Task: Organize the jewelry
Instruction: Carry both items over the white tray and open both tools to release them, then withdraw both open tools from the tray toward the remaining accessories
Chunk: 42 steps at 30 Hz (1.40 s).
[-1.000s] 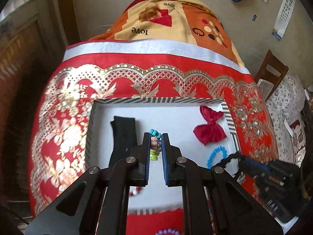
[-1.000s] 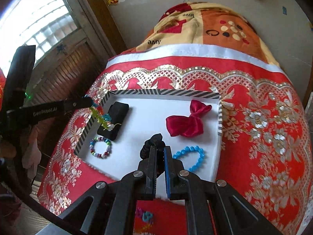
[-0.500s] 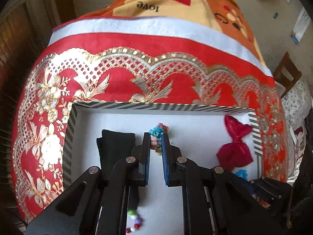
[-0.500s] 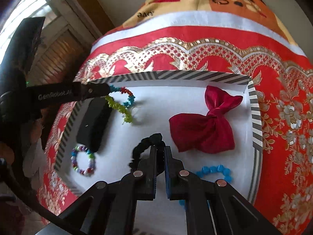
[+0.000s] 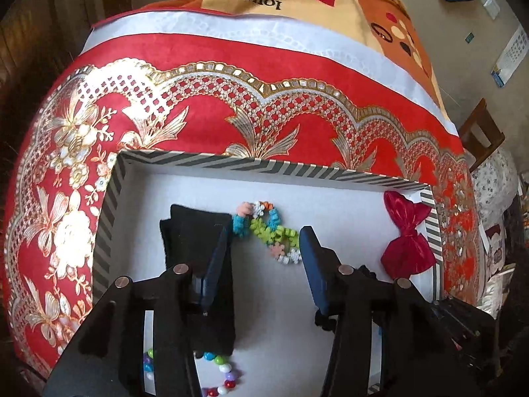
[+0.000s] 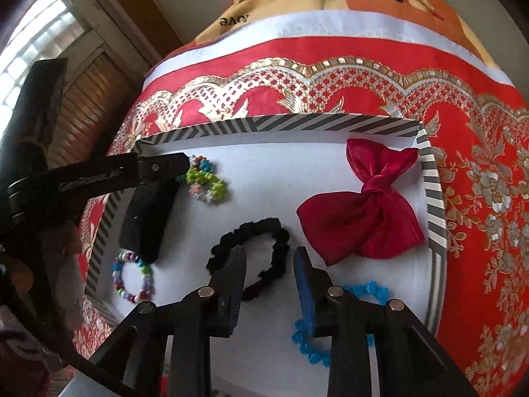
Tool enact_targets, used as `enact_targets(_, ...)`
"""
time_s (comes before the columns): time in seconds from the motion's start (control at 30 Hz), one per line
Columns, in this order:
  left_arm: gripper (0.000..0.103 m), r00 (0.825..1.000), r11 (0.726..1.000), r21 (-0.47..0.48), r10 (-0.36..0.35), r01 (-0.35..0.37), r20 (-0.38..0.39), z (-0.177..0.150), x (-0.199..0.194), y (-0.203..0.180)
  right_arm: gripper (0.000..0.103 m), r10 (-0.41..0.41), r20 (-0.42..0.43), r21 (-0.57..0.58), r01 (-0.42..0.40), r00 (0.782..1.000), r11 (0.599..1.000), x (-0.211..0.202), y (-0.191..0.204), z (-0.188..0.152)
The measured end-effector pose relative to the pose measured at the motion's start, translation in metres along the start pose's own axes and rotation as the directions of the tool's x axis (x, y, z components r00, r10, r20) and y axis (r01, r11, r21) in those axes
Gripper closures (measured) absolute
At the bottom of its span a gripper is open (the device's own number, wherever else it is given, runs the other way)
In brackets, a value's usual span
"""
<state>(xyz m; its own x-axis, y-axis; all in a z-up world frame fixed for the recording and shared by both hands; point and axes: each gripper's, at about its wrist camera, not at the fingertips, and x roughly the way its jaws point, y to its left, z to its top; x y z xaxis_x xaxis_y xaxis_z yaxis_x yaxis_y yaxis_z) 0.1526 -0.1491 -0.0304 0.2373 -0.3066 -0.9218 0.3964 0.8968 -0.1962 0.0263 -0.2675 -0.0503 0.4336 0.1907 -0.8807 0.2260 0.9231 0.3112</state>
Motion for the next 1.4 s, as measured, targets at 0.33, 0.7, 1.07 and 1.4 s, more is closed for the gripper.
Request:
enact_targets(0.33,0.058,0.997,0.997,0.041,0.062,-0.065,0.055,-0.023,-0.031,-0.005,0.074,-0.006,0.037,-0.025,0.006,0.999,1.000,-0.043,0.010,-0.010)
enact_targets(0.7,0.058,0.985,0.988,0.083,0.116,-0.127,0.131,-0.069,-0.077,-0.020,0.066,-0.031,0.085,-0.060,0.037,0.996,0.998,-0.101,0.019,-0.041)
enact_targets(1.07,0.058,0.974,0.983,0.079,0.153,-0.168,0.169,-0.126,-0.109,-0.030,0.064,-0.066,0.112,-0.023,0.069,0.992,0.997,-0.140,0.001,-0.093)
enact_targets(1.4,0.058,0.972,0.982,0.057,0.168,-0.179,0.166,-0.177,-0.126,-0.038,0.062,-0.070,0.089,-0.002,0.070,0.994,0.998,-0.159,-0.010,-0.141)
